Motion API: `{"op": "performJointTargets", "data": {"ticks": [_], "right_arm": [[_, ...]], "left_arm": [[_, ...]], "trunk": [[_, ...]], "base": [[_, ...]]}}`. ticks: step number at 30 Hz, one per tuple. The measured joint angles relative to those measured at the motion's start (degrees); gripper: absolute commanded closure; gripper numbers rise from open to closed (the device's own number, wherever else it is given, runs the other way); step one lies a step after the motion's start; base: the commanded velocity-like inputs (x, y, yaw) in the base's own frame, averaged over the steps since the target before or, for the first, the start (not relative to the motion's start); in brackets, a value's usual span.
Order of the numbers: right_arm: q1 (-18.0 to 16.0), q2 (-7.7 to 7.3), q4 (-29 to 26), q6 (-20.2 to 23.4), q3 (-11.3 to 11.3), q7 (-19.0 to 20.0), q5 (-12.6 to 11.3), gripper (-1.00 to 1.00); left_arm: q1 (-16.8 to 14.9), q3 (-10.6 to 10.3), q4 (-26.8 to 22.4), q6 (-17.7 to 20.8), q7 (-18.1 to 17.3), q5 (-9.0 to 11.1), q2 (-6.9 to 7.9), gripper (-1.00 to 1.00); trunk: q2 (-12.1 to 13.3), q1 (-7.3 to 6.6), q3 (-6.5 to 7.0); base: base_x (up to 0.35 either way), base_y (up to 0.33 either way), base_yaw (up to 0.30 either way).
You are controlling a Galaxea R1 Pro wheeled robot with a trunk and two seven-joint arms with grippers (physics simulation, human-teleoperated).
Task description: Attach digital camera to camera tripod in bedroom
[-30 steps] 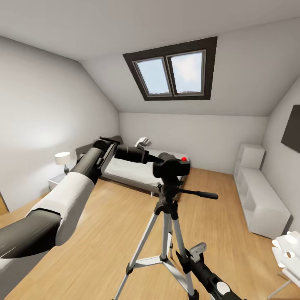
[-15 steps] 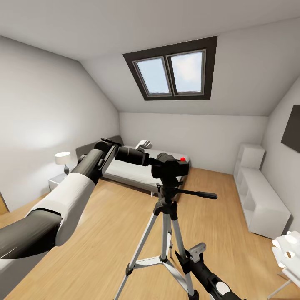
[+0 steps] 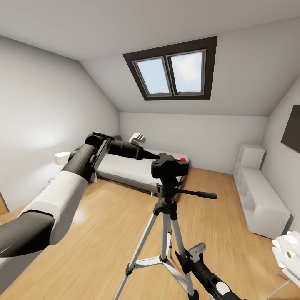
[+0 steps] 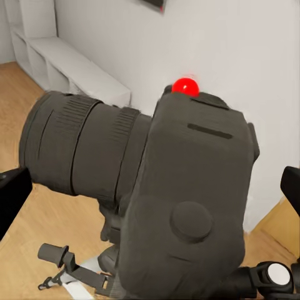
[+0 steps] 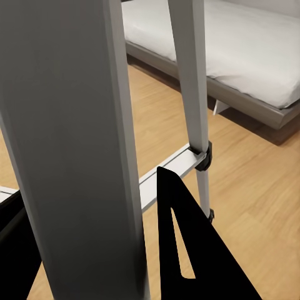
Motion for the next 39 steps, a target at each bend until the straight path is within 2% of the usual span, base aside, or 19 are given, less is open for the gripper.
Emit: {"op": "performJointTargets", "data": {"ticks": [7, 10, 13, 17, 18, 19, 20, 21, 24, 33, 39], "right_arm": [[0.0, 0.00, 0.0, 0.0, 0.0, 0.0, 0.0, 1.00], [0.0, -0.01, 0.0, 0.0, 0.0, 0.0, 0.0, 1.00], [0.0, -0.01, 0.0, 0.0, 0.0, 0.0, 0.0, 1.00], [0.0, -0.01, 0.0, 0.0, 0.0, 0.0, 0.0, 1.00], [0.0, -0.01, 0.0, 0.0, 0.0, 0.0, 0.0, -1.00], [0.0, -0.01, 0.0, 0.0, 0.1, 0.0, -0.2, -1.00], [0.0, -0.01, 0.0, 0.0, 0.1, 0.0, -0.2, -1.00], [0.0, -0.01, 0.0, 0.0, 0.1, 0.0, -0.2, -1.00], [0.0, -0.01, 0.0, -0.7, 0.2, 0.0, -0.2, -1.00], [0.1, -0.08, 0.0, -5.2, 0.4, 0.1, -0.2, -1.00], [0.1, -0.57, 1.3, -9.6, 0.4, 0.0, -0.2, -1.00]], "left_arm": [[0.0, 0.1, -4.4, 0.4, -0.2, 0.0, 1.39, -1.00], [0.0, 0.6, -7.8, 0.7, -1.7, 0.0, 2.44, -1.00], [-0.1, 1.5, -10.1, 2.4, -3.4, 0.1, 3.43, -1.00], [0.0, 3.2, -14.4, 7.2, -6.2, 0.1, 5.43, -1.00], [0.0, 3.7, -16.1, 8.9, -7.3, 0.1, 6.92, -1.00], [0.0, 3.8, -16.4, 9.1, -7.5, 0.1, 7.41, -1.00], [0.0, 4.0, -17.0, 9.7, -7.8, 0.1, 9.05, -1.00], [0.0, 4.1, -17.0, 9.9, -7.9, 0.1, 10.05, -1.00], [0.0, 4.1, -16.9, 10.1, -7.9, 0.1, 11.06, -1.00], [0.0, 4.1, -14.9, 10.1, -7.7, 0.1, 11.31, -1.00], [0.0, 4.1, -9.4, 9.8, -6.8, 0.1, 11.33, -1.00]], "trunk": [[0.0, 0.00, 0.00], [0.0, 0.00, 0.00], [0.0, 0.00, 0.00], [0.0, 0.00, 0.00], [0.0, 0.00, 0.00], [0.0, 0.00, 0.00], [0.0, 0.00, 0.00], [0.0, 0.00, 0.00], [0.0, 0.00, 0.00], [0.0, 0.00, 0.00], [0.0, 0.00, 0.00]], "base": [[0.000, 0.000, 0.000], [0.000, 0.000, 0.000], [0.000, 0.000, 0.000], [0.000, 0.000, 0.000], [0.000, 0.000, 0.000], [0.000, 0.000, 0.000], [0.000, 0.000, 0.000], [0.000, 0.000, 0.000], [0.000, 0.000, 0.000], [0.000, 0.000, 0.000], [0.000, 0.000, 0.000]]}}
